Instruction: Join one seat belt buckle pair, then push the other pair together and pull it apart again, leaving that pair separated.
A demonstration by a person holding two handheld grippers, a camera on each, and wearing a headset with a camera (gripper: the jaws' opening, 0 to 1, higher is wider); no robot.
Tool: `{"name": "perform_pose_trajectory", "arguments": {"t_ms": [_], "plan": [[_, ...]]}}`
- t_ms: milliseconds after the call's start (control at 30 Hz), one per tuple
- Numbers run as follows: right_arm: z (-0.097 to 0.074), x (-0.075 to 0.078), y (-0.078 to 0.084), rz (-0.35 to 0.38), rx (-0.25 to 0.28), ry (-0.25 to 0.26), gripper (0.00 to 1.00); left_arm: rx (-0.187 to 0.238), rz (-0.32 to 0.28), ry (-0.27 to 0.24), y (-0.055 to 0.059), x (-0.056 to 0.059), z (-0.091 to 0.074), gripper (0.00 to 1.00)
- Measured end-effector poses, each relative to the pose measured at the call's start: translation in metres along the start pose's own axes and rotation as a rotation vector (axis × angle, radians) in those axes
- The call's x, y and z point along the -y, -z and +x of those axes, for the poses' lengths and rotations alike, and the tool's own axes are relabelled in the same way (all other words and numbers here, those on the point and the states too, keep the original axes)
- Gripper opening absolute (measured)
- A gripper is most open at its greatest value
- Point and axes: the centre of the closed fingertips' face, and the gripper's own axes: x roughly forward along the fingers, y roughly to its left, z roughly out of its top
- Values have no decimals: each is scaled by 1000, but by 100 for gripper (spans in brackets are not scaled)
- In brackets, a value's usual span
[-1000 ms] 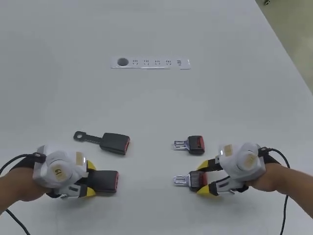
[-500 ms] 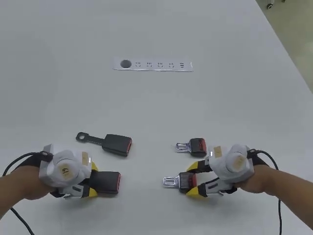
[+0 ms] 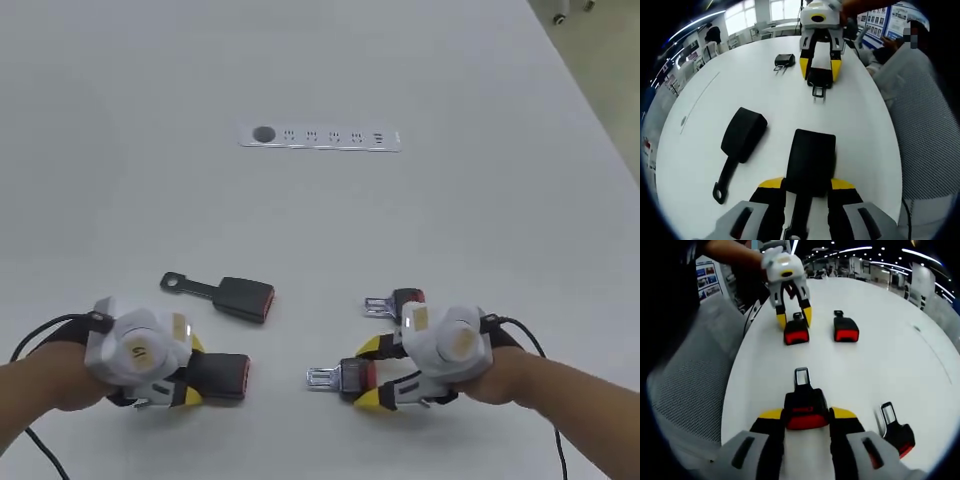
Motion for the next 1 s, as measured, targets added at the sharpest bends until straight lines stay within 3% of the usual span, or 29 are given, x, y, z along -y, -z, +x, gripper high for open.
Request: {"name": "perform_pose_trajectory", "arguments": {"t_ms": [1000], "plan": [[51, -9, -56, 1, 83, -13, 35, -19, -7, 0, -1, 1, 2, 33]]}}
